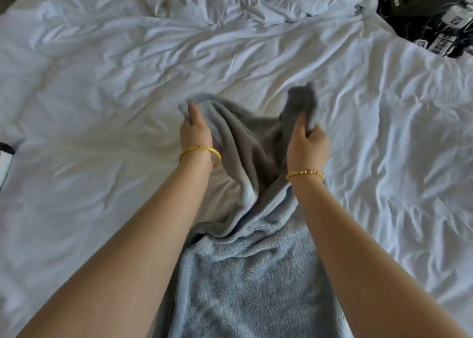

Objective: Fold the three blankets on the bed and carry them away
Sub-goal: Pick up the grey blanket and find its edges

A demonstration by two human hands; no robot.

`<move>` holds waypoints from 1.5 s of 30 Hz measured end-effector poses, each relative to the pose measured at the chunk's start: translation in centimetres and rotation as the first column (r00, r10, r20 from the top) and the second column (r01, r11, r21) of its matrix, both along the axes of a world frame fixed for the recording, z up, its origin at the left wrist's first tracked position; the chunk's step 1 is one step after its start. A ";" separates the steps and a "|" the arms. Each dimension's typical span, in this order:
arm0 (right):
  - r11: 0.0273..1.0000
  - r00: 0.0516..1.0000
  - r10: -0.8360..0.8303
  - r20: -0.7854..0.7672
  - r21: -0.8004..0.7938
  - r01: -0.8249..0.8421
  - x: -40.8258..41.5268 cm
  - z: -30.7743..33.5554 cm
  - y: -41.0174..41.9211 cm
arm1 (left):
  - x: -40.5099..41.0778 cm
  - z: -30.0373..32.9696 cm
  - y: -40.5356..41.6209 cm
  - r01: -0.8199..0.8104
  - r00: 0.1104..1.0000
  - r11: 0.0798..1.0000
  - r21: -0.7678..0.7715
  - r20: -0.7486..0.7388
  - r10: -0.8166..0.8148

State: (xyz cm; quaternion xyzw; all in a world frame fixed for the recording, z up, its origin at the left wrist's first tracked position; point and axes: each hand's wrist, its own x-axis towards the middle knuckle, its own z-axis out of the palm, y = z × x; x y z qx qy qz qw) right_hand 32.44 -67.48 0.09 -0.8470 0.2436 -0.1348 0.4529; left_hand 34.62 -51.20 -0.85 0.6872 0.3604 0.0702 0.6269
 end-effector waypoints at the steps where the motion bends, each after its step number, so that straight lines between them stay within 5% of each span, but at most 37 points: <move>1: 0.997 0.996 -0.042 0.077 0.063 0.037 0.3 0.8 0.0 | 0.4 1.0 0.2 0.020 0.999 0.998 0.058 0.047 -0.023; 3: 0.998 0.986 0.033 0.161 0.053 -0.042 -0.1 1.6 0.6 | 0.1 2.0 -0.1 0.117 0.989 0.977 0.178 0.073 -0.131; 6: 0.941 0.931 0.319 0.177 -0.177 -0.289 -1.9 0.6 2.1 | -1.9 1.6 -1.6 0.312 0.946 0.931 0.189 0.033 -0.323; 10: 0.749 0.792 0.575 -0.203 -0.258 -0.610 -4.2 -1.8 3.8 | -4.1 1.0 -2.7 0.471 0.882 0.873 0.131 -0.058 -0.467; 19: 0.846 0.859 0.511 -0.014 -0.170 -0.506 -6.1 -2.7 4.3 | -5.3 -0.9 -1.9 0.451 0.889 0.889 0.078 -0.133 -0.439; 28: 0.726 0.789 0.600 -0.132 -0.323 -0.607 -6.1 -3.5 5.0 | -5.4 -0.5 -1.7 0.509 0.860 0.859 0.053 -0.052 -0.507; 34: 0.689 0.707 0.703 -0.074 -0.174 -0.703 -6.1 -4.1 4.2 | -5.1 -2.6 -1.9 0.445 0.895 0.851 0.278 -0.164 -0.415; 36: 0.813 0.824 0.565 -0.039 -0.146 -0.564 -5.2 -4.4 2.9 | -6.0 -4.4 -2.1 0.591 0.806 0.705 0.393 -0.244 -0.539; 38: 0.850 0.889 0.455 -0.045 -0.277 -0.449 -3.6 -4.9 1.5 | -7.8 -6.2 -3.0 0.777 0.610 0.447 0.443 -0.355 -0.709; 42: 0.646 0.794 0.568 -0.217 -0.480 -0.593 0.4 -5.6 -0.6 | -10.3 -9.1 -4.3 0.778 0.504 0.205 0.594 -0.394 -0.769; 45: 0.404 0.695 0.608 -0.384 -0.604 -0.687 2.2 -6.4 -1.3 | -10.4 -10.0 -4.4 0.759 0.507 0.172 0.627 -0.404 -0.761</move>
